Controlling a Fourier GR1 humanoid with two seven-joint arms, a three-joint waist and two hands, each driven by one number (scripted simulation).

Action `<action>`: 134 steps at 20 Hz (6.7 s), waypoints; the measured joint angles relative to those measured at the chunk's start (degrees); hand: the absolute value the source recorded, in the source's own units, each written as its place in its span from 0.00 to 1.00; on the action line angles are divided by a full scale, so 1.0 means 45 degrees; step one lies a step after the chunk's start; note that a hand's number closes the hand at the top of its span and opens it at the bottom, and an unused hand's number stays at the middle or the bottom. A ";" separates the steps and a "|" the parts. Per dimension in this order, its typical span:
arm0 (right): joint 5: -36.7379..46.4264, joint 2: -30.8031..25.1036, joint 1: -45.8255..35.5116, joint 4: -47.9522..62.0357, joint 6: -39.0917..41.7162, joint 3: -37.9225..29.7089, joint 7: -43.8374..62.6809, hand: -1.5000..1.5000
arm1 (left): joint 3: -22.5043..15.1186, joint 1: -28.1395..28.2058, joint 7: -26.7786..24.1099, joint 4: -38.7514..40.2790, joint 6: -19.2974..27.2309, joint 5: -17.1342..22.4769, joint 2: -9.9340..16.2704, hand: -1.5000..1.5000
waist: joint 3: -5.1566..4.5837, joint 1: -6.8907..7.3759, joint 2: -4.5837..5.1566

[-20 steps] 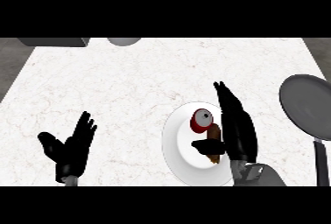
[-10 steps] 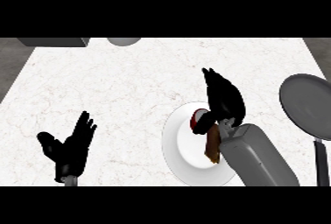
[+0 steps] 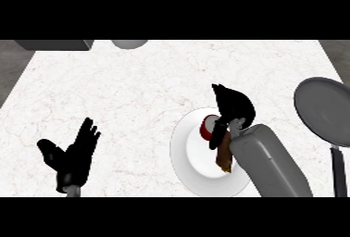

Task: Pick the can from the plate and place it in the pan

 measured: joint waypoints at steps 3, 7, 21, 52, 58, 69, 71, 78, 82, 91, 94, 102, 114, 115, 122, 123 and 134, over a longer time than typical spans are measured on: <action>0.0027 0.0007 0.0467 -0.0178 0.0234 -0.0120 -0.0370 0.00 | -0.0056 -0.0062 0.0214 -0.0195 0.0282 -0.0315 -0.0194 0.50 | 0.0001 -0.0022 -0.0007; 0.0589 0.0212 0.0759 0.0038 -0.0258 -0.0219 -0.0974 0.00 | 0.0100 0.0167 0.0187 -0.0305 0.0042 -0.0331 -0.0306 0.50 | 0.0003 -0.0019 -0.0004; 0.2231 0.0832 0.1215 0.1857 -0.2164 -0.0566 -0.2838 1.00 | 0.0559 0.0234 -0.0034 -0.0100 -0.0485 -0.0653 -0.0625 0.50 | 0.0003 -0.0014 -0.0019; 0.6673 0.0490 0.0694 0.1887 -0.6666 -0.0561 -0.1460 1.00 | 0.0853 0.0464 0.0338 -0.0312 -0.0657 -0.1071 -0.0931 0.50 | -0.0009 -0.0171 -0.0112; 0.8092 0.0192 0.0896 -0.1051 -0.6665 -0.0582 0.0343 1.00 | 0.0916 0.0475 0.0295 -0.0305 -0.0692 -0.1132 -0.0877 0.50 | -0.0006 -0.0207 -0.0090; 0.6951 -0.0959 0.1105 -0.2477 -0.6872 -0.3310 -0.0439 1.00 | 0.0928 0.0463 0.0203 -0.0313 -0.0915 -0.1201 -0.1004 0.50 | 0.0002 -0.0055 -0.0009; 0.6528 -0.1361 0.1073 -0.1722 -0.7533 -0.4002 -0.1147 1.00 | 0.0974 0.0491 0.0388 -0.0526 -0.0953 -0.1154 -0.0937 0.50 | 0.0003 -0.0020 0.0006; 0.5675 -0.2888 0.0552 0.1842 -0.9868 -0.5970 -0.3554 1.00 | 0.0898 0.0182 0.0476 -0.0425 -0.0746 -0.1371 -0.1149 0.50 | 0.0011 0.0068 0.0054; 0.4971 -0.3929 -0.0079 0.4499 -1.0936 -0.7026 -0.5221 1.00 | 0.1030 -0.0014 0.0558 -0.0288 -0.0824 -0.1334 -0.1065 0.50 | 0.0017 0.0134 0.0078; 0.3068 -0.6014 -0.1247 0.9970 -1.2881 -0.9254 -0.9155 0.00 | 0.0868 -0.0124 0.0226 -0.0099 -0.1039 -0.1410 -0.1213 0.50 | 0.0054 0.0515 0.0256; 0.3117 -0.6617 -0.1480 1.1416 -1.2181 -0.9429 -0.9201 0.00 | 0.0785 -0.0359 0.0216 0.0046 -0.0995 -0.1518 -0.1276 0.50 | 0.0069 0.0635 0.0338; 0.2255 -0.7115 -0.1844 1.3218 -1.2148 -1.0360 -1.1307 0.00 | 0.0612 -0.0233 0.0330 -0.0142 -0.1064 -0.1509 -0.1374 0.50 | 0.0118 0.0813 0.0391; -0.2936 -0.7123 -0.2126 1.3119 -0.9198 -1.4579 -1.6175 0.00 | 0.0956 -0.0074 0.0331 -0.0234 -0.1000 -0.1392 -0.1202 0.50 | 0.0125 0.0367 0.0241; -0.3341 -0.7208 -0.1963 1.3170 -0.8698 -1.4907 -1.6575 0.00 | 0.1033 -0.0128 0.0365 -0.0198 -0.0991 -0.1354 -0.1173 0.50 | 0.0118 0.0306 0.0229; -0.5150 -0.8098 -0.0568 1.3714 -0.4625 -1.6102 -1.8502 0.00 | 0.0998 0.0066 0.0561 -0.0433 -0.0898 -0.1370 -0.1223 0.50 | 0.0068 0.0110 0.0120; -0.5289 -0.8072 -0.0321 1.3729 -0.4149 -1.6119 -1.8826 0.00 | 0.0998 0.0013 0.0467 -0.0268 -0.0857 -0.1411 -0.1292 0.50 | 0.0058 0.0075 0.0105; -0.6932 -0.7366 0.1970 1.1764 -0.2091 -1.5205 -1.9201 0.00 | 0.1284 0.0102 0.0632 -0.0415 -0.0886 -0.1453 -0.1195 0.50 | 0.0003 -0.0093 -0.0017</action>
